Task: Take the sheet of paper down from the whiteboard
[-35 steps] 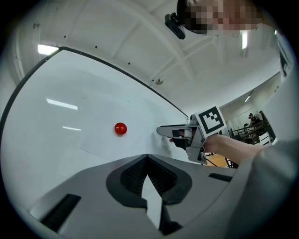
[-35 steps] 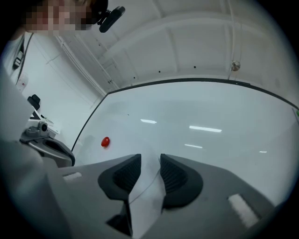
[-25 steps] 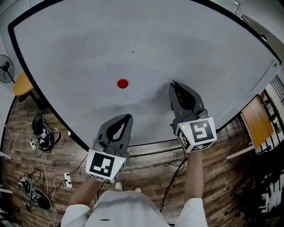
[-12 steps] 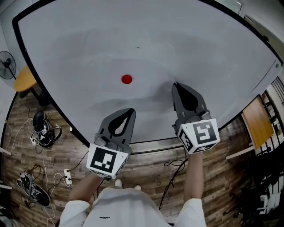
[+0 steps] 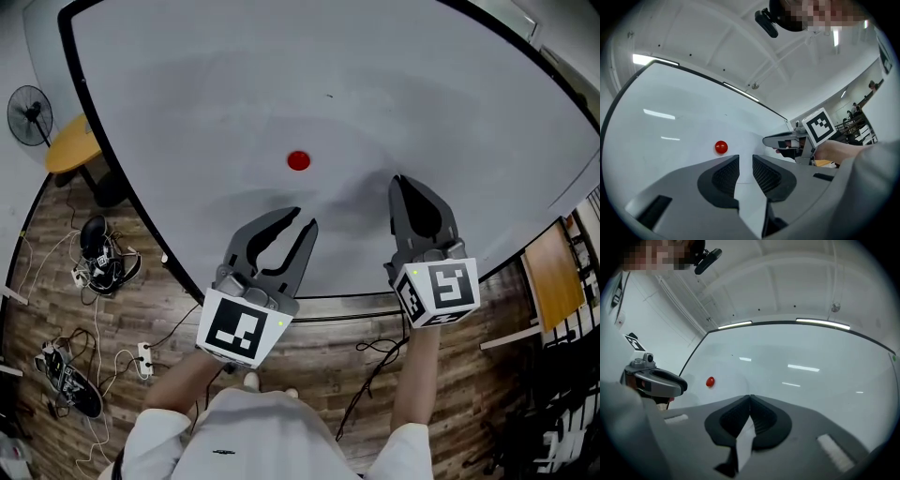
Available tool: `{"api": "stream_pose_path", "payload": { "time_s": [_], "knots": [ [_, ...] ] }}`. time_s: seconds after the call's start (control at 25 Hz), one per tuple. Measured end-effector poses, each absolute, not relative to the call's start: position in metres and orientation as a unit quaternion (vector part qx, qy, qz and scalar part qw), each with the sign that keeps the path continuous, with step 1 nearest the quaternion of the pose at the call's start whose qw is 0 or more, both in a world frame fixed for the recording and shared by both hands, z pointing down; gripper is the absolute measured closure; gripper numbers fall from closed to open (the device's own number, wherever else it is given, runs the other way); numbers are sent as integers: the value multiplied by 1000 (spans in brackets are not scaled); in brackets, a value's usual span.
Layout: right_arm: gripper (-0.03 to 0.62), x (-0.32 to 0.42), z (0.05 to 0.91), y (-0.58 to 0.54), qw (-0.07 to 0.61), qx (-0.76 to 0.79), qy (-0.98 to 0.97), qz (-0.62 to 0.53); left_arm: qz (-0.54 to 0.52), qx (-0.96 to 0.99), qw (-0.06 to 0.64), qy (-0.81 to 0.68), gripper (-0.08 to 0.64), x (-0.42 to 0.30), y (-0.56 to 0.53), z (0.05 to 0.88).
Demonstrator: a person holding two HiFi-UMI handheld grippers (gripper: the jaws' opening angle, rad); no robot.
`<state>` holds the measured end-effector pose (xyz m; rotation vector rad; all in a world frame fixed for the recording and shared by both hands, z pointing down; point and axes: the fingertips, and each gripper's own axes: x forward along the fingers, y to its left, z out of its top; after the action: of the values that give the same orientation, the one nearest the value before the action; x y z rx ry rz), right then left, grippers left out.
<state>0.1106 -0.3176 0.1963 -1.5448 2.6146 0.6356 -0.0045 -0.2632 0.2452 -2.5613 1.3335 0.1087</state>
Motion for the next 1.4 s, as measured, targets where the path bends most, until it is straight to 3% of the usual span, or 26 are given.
{"api": "stream_pose_path", "payload": {
  "time_s": [0.16,0.64,1.24,1.4],
  "knots": [
    [582,110,194,-317,23,-497,843,205,27,-857,156,491,440,-15,-273,233],
    [581,108,195,-321,21,-494,845,205,-9,-804,239,544,385,-20,-309,211],
    [581,110,192,-326,24,-495,844,204,-34,-761,288,580,385,-18,-326,204],
    [583,110,193,-323,28,-495,845,201,-45,-744,309,591,412,-20,-325,204]
  ]
}}
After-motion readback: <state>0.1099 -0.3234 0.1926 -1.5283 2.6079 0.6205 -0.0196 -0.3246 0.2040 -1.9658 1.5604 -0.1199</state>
